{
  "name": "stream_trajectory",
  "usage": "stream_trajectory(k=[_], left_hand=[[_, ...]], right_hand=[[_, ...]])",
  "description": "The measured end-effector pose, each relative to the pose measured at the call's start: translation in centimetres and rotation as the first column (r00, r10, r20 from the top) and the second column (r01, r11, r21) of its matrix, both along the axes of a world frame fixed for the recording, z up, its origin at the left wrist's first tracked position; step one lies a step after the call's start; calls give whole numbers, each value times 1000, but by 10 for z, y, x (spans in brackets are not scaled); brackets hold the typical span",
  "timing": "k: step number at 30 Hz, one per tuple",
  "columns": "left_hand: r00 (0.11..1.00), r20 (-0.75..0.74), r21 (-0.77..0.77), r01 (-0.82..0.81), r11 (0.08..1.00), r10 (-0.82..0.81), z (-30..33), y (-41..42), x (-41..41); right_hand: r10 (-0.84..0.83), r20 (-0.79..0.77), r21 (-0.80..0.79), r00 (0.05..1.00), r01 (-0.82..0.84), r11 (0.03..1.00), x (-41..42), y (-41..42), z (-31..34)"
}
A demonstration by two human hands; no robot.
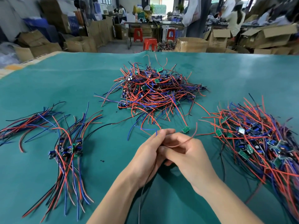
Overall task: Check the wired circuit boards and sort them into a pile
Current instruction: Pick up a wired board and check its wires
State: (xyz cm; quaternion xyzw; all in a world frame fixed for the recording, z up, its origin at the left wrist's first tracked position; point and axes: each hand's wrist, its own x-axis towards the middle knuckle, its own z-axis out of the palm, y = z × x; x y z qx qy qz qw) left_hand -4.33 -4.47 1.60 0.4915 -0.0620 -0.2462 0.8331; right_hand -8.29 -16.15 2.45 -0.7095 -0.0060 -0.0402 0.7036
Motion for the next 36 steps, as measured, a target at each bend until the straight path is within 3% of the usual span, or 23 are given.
stream_trajectory(k=[4,8,20,31,36], left_hand=[[998,58,-80,20,997,-15,0,1,1],[996,86,-52,21,998,-16,-5,6,1],[922,387,223,-119,968,24,-5,6,-2],[926,365,285,-10,959,-99,0,6,-5],[919,383,321,-42,946,-89,-2,8,-3]], right_hand=[[-202,5,109,979,200,974,5,-13,1],[-317,56,51,947,315,948,9,-26,1],[-136,-86,138,987,147,979,11,-34,2],[-39,-138,233,990,71,970,13,-38,1],[-165,7,76,986,164,983,13,-35,-2]])
